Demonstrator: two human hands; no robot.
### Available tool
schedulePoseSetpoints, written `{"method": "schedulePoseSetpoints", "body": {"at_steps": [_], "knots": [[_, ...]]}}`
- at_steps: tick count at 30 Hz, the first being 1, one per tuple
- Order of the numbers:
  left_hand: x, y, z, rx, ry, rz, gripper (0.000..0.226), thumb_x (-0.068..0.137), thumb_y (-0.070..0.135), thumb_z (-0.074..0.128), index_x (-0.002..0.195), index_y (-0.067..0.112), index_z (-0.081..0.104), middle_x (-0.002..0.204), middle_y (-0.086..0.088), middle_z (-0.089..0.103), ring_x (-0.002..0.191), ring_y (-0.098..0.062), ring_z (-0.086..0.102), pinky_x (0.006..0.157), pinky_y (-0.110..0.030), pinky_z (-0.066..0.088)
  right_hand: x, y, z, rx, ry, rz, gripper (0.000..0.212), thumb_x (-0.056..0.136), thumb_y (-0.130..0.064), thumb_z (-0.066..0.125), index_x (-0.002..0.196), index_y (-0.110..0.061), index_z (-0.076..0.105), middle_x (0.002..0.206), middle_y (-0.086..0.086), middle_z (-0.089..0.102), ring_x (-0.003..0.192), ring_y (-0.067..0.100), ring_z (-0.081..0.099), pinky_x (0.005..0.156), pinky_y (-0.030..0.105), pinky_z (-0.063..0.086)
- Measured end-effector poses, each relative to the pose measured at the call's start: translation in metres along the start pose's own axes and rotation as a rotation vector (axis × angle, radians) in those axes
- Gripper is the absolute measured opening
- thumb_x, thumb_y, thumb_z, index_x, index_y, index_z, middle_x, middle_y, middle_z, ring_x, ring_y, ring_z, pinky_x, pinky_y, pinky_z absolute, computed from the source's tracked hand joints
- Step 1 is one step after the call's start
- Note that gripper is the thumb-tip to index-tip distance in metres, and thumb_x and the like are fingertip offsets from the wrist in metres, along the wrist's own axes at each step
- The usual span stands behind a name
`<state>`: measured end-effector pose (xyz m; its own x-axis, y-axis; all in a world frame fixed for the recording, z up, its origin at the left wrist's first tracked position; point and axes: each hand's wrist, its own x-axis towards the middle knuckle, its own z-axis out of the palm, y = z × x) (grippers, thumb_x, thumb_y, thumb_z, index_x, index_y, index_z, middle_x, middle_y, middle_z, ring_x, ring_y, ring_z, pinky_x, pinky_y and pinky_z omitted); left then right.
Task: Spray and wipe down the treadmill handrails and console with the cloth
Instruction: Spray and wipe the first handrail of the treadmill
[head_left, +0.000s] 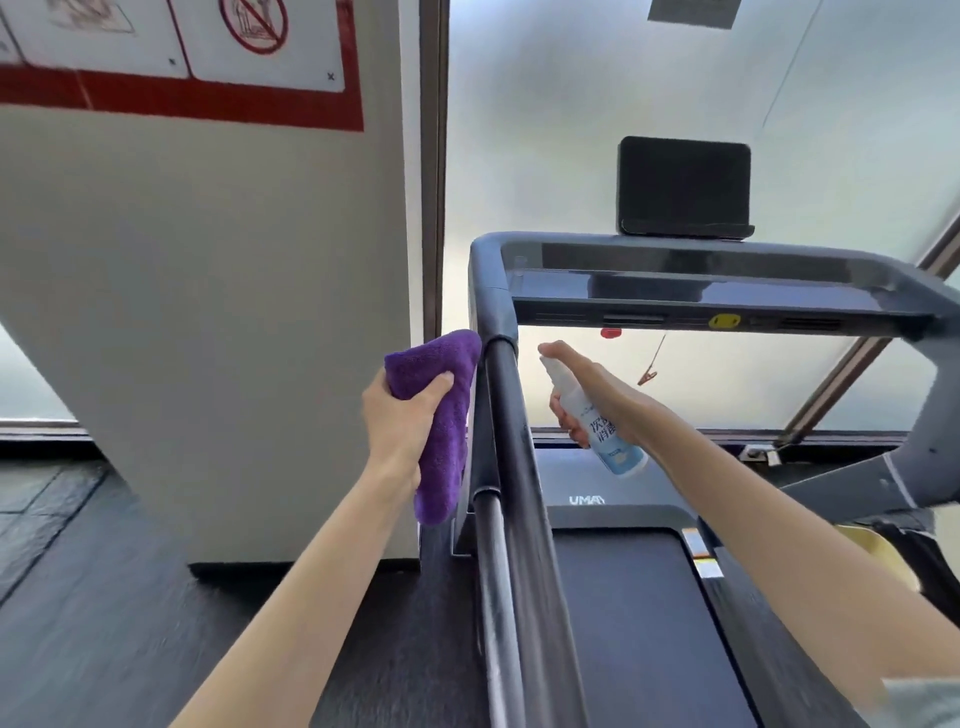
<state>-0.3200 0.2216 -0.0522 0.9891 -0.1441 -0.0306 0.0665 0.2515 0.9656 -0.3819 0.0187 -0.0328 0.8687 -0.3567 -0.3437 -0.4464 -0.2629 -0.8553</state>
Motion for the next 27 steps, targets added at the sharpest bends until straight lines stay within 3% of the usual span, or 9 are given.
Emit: {"method": "schedulePoseSetpoints", "body": {"at_steps": [2, 8, 15, 20, 27], "knots": [[0.003, -0.003, 0.001, -0.002, -0.003, -0.014, 0.019, 0.081, 0.008, 0.076, 0.088, 0.021, 0.064, 0.084, 0.002, 0.07, 0.078, -0.018, 0.067, 0.075, -0.034, 0.058, 0.003, -0.001, 0.0, -0.007, 0.001, 0.005, 0.075, 0.094, -0.075, 0.041, 0.058, -0.01, 0.055, 0.052, 0.007, 0.055, 0.04, 0.018, 0.049, 0.045, 0.021, 0.044], [0.009, -0.011, 0.007, -0.001, -0.003, -0.043, 0.019, 0.08, 0.008, 0.077, 0.089, 0.02, 0.065, 0.087, -0.001, 0.071, 0.081, -0.021, 0.068, 0.079, -0.039, 0.059, 0.009, -0.001, 0.0, -0.005, 0.004, 0.018, 0.075, 0.094, -0.072, 0.042, 0.057, -0.009, 0.055, 0.051, 0.008, 0.055, 0.039, 0.019, 0.048, 0.048, 0.022, 0.044], [0.013, -0.014, 0.006, -0.002, 0.025, -0.041, 0.019, 0.08, 0.011, 0.077, 0.09, 0.021, 0.065, 0.088, 0.002, 0.071, 0.081, -0.017, 0.068, 0.076, -0.032, 0.058, 0.009, -0.001, 0.001, -0.019, 0.046, -0.049, 0.071, 0.098, -0.063, 0.041, 0.058, -0.007, 0.055, 0.053, 0.011, 0.056, 0.039, 0.019, 0.048, 0.05, 0.023, 0.043], [0.012, -0.014, 0.006, -0.003, 0.019, -0.044, 0.018, 0.08, 0.009, 0.077, 0.088, 0.02, 0.066, 0.084, 0.001, 0.071, 0.077, -0.017, 0.068, 0.073, -0.032, 0.058, 0.012, 0.009, -0.001, 0.041, 0.151, -0.05, 0.077, 0.092, -0.074, 0.047, 0.057, -0.007, 0.057, 0.054, 0.01, 0.057, 0.04, 0.018, 0.051, 0.048, 0.023, 0.046], [0.01, -0.013, 0.009, -0.01, -0.008, -0.043, 0.018, 0.08, 0.007, 0.077, 0.088, 0.02, 0.065, 0.083, 0.001, 0.071, 0.076, -0.017, 0.068, 0.071, -0.032, 0.058, 0.026, 0.013, -0.007, -0.232, 0.398, -0.111, 0.084, 0.089, -0.082, 0.047, 0.051, -0.008, 0.06, 0.045, 0.0, 0.061, 0.045, 0.023, 0.06, 0.082, 0.046, 0.057]]}}
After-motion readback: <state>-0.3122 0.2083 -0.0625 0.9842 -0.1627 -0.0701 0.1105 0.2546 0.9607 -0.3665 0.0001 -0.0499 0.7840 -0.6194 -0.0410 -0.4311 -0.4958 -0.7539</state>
